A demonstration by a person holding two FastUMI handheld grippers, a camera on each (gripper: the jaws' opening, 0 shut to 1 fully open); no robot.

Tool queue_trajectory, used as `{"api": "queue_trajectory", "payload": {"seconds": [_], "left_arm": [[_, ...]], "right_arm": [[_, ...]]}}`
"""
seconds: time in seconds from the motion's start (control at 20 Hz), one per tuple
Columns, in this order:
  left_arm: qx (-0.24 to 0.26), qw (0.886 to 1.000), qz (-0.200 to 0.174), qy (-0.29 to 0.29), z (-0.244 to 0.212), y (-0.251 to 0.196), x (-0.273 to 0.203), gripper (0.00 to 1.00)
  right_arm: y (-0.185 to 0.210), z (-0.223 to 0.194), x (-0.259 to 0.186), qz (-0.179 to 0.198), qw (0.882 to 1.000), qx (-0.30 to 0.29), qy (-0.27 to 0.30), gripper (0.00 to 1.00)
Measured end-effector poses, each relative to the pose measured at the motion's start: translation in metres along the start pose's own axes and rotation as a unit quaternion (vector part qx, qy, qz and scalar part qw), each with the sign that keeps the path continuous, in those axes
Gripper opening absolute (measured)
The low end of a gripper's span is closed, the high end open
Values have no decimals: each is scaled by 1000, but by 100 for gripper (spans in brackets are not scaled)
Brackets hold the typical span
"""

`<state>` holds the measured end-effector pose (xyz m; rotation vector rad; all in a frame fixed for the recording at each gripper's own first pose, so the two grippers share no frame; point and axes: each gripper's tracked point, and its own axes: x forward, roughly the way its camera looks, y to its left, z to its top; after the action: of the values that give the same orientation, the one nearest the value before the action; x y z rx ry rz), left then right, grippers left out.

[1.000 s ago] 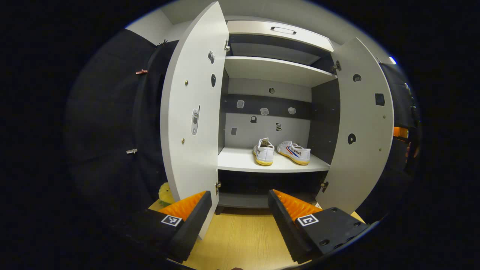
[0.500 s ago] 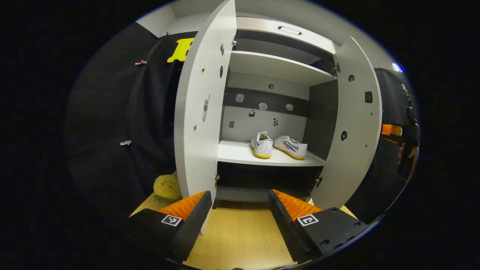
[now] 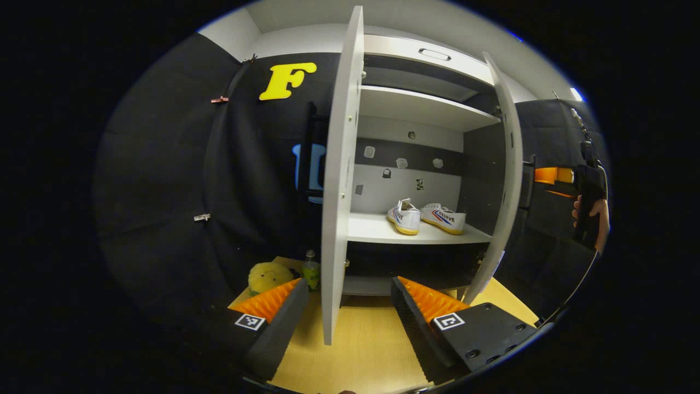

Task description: Grab one shoe with the right hand and put it into the shoe cabinet, grab the other shoe with the left hand and put it into the shoe cabinet; then close the right door with the right hand and the left door with the left hand.

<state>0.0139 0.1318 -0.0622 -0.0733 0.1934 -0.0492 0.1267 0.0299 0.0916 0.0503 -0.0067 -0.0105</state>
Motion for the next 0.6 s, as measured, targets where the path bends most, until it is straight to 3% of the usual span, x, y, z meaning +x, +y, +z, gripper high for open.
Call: {"api": "queue_trajectory", "payload": {"seconds": [0.25, 0.6], "left_arm": [[-8, 1000, 17, -8, -9, 33, -18, 95], [-8, 998, 58, -4, 1, 93, 1, 95]], "right_arm": [[25, -26, -16, 4, 1000, 0, 5, 98], [23, -70, -43, -21, 998, 22, 49, 98]]}}
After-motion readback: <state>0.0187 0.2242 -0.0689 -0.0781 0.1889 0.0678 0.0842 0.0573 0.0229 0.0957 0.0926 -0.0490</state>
